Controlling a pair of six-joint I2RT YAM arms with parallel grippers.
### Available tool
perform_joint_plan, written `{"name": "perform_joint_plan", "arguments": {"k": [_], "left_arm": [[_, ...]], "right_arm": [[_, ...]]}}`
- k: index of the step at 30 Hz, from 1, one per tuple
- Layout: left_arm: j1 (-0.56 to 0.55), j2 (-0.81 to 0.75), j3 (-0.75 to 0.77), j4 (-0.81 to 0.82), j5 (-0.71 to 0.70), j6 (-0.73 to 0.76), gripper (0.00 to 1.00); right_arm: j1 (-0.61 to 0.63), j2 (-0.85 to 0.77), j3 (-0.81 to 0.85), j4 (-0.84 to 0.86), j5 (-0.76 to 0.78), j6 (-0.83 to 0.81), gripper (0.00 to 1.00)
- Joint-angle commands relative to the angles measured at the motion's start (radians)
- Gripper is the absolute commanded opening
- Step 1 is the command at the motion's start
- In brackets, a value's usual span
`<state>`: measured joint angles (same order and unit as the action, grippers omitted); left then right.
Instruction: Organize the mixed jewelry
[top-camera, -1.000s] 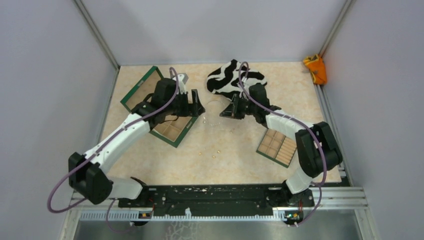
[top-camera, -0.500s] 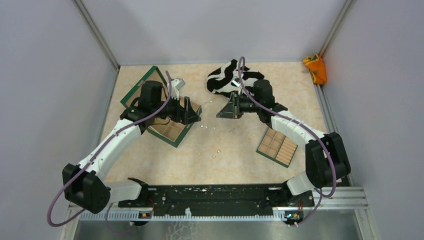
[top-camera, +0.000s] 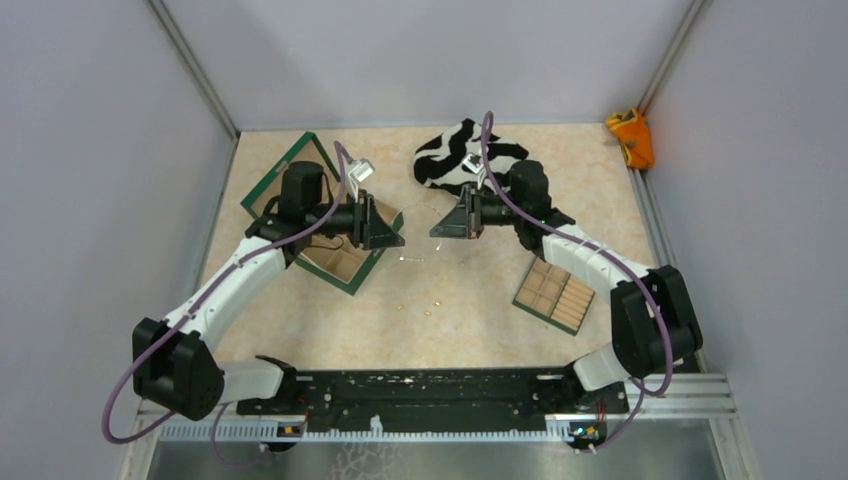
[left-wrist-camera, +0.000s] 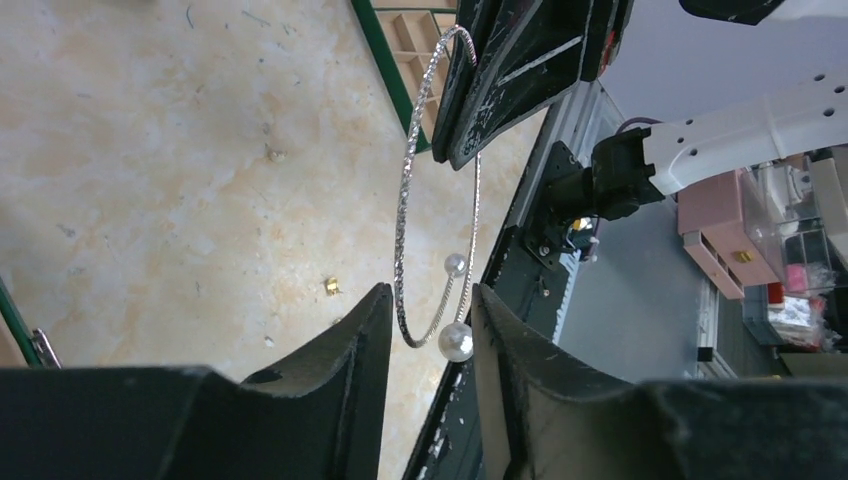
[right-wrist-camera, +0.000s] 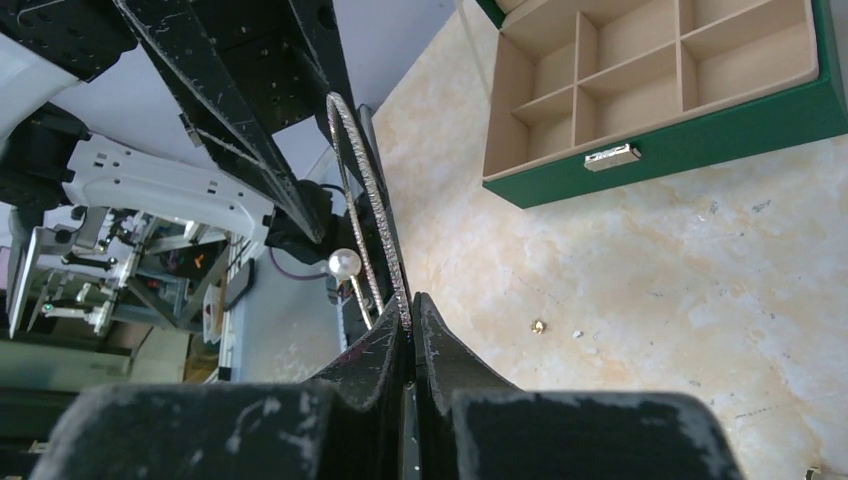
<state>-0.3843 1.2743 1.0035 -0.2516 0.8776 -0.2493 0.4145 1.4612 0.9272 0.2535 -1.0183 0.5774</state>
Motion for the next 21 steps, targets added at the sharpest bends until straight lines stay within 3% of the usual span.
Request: {"name": "perform_joint_plan", "arguments": {"k": [1, 6, 9, 11, 13, 15, 21], "left_arm": [[0.0, 0.004, -0.005, 0.056, 0.05, -0.012, 0.34], [0.0, 0.01, -0.002, 0.044, 0.013, -0.012, 0.0], [0.0, 0.004, 0.006, 0.023, -0.071, -0.008, 0.0], [-0.001, -0.008, -0.004, 0.021, -0.146, -0.007, 0.0], [0.0, -0.025, -0.028, 0.044, -0.227, -0.029, 0.0], [-0.001, -0.038, -0.04, 0.057, -0.287, -0.037, 0.0], [0.001, -0.084, -0.066, 0.075, -0.523, -0.03, 0.0]], "right_arm": [[-0.003, -0.021, 0.001, 0.057, -0.015, -0.005, 0.0], [-0.004, -0.022, -0.001, 0.052, -0.012, -0.006, 0.0], [-0.003, -0.03, 0.014, -0.018, 0.057, -0.029, 0.03], [-0.003, -0.051, 0.043, -0.113, 0.133, -0.069, 0.49], [-0.003, -0.098, 0.041, -0.153, 0.226, -0.088, 0.81], [-0.003, -0.155, 0.034, -0.176, 0.349, -0.086, 0.89], [-0.003, -0.31, 0.01, -0.154, 0.551, -0.041, 0.96]]}}
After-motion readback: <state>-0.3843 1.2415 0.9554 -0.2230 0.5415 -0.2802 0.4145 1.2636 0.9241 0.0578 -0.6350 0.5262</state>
